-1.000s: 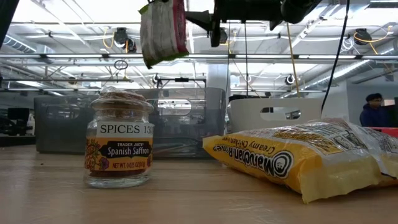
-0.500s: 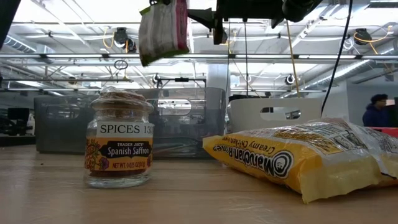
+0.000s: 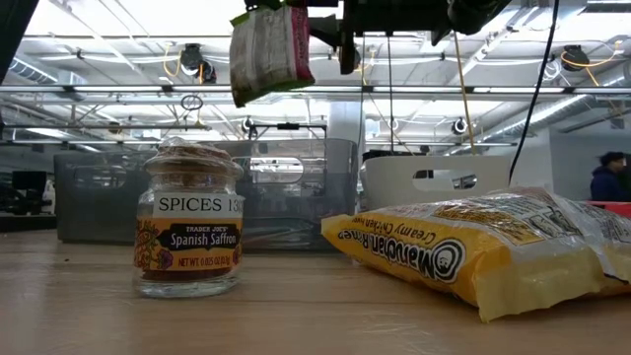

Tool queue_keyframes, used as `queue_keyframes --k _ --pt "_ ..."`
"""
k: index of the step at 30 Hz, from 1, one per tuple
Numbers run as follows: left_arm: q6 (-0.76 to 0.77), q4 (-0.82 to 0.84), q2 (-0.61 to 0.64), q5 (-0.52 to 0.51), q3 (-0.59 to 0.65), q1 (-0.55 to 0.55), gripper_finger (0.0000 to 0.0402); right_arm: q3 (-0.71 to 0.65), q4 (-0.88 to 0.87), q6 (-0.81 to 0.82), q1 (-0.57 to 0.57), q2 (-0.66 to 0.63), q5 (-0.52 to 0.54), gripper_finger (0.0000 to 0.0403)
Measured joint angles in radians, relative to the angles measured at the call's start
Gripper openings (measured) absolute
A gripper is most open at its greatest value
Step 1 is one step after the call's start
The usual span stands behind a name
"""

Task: Pick & Place Food Item
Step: Put the green pack into the left gray bin

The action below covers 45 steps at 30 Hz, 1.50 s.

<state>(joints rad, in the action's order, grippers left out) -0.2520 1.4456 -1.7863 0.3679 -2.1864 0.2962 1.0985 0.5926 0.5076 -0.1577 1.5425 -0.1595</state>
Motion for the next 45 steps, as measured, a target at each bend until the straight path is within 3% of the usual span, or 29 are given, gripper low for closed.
queue_keyframes --k 5,10,31,39,45 --pt "0.003 -0.003 0.0 0.0 0.0 0.0 0.0 0.0 0.001 -0.005 0.0 0.0 -0.002 0.0081" --pt "0.003 -0.004 0.0 -0.001 0.0 0.0 0.0 0.0 0.001 -0.027 0.0 0.0 -0.002 0.0009" --pt "0.036 -0.008 0.0 -0.033 0.0 0.027 0.002 0.0 -0.001 -0.051 -0.011 -0.001 -0.001 0.0" --pt "0.059 0.006 0.001 -0.02 -0.052 0.078 0.0021 -0.002 -0.136 -0.128 -0.04 -0.072 -0.001 0.0" --pt "0.187 -0.051 0.002 0.013 -0.112 0.133 0.0022 0.0 -0.288 -0.201 -0.077 -0.163 0.003 0.0"
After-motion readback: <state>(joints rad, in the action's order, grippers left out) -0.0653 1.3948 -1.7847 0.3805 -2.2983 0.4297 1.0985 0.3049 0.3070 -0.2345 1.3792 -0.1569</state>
